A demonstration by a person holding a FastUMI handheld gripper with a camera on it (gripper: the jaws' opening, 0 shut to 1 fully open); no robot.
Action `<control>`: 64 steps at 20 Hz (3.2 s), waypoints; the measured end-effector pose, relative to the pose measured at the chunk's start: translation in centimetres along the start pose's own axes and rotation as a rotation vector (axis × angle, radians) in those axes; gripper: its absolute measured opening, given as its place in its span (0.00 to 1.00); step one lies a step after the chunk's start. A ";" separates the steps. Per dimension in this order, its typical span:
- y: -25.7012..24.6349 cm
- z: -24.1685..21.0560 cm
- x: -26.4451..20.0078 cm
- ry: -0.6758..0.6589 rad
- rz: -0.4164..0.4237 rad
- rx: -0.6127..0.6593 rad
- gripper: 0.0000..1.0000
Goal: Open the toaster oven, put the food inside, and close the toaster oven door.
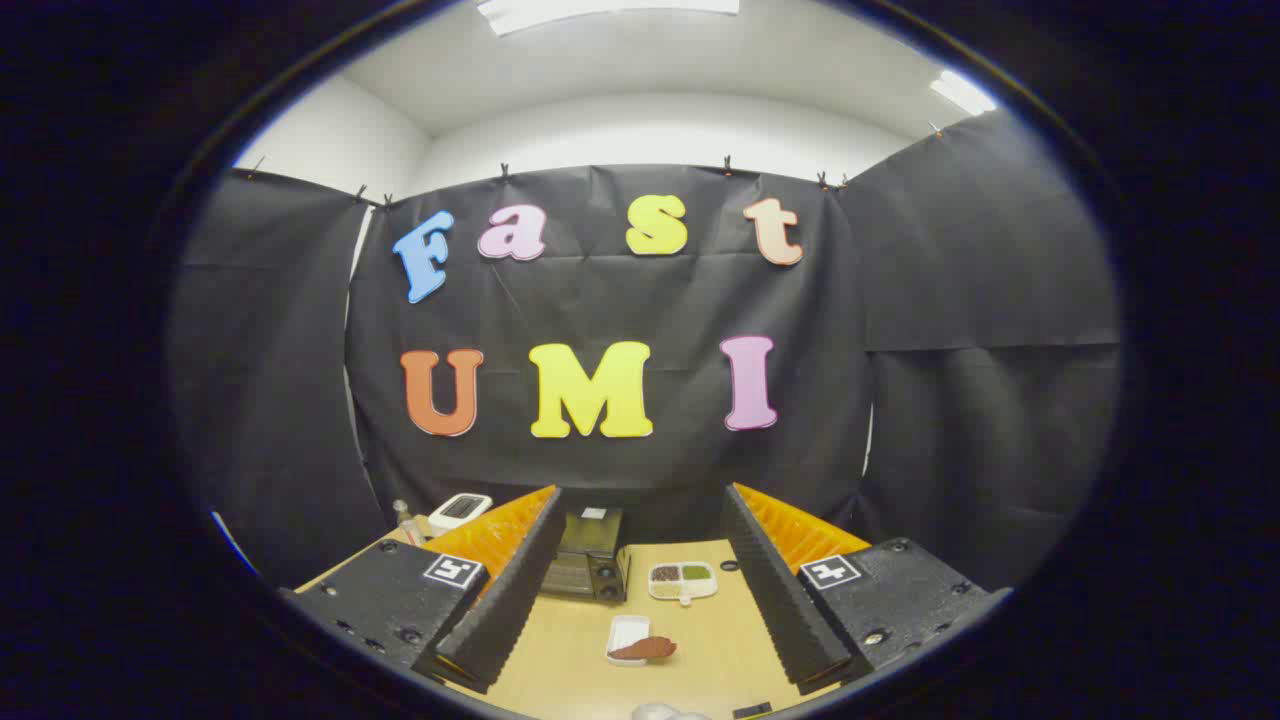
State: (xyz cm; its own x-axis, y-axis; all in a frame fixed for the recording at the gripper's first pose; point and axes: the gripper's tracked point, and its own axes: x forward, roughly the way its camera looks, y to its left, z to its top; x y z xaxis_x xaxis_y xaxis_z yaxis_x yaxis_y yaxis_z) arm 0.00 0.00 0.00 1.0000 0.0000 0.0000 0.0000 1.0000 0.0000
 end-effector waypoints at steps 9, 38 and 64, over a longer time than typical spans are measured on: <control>0.4 -0.4 0.1 0.018 -0.038 -0.006 1.00; 22.8 -26.1 31.0 0.266 0.018 0.041 1.00; 23.8 -34.3 26.1 0.405 -0.012 -0.002 1.00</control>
State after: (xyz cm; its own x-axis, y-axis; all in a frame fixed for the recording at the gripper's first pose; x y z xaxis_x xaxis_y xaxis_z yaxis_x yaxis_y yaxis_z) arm 26.12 23.77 -34.32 0.9192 -0.0117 -0.3936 0.0110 0.9999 -0.0041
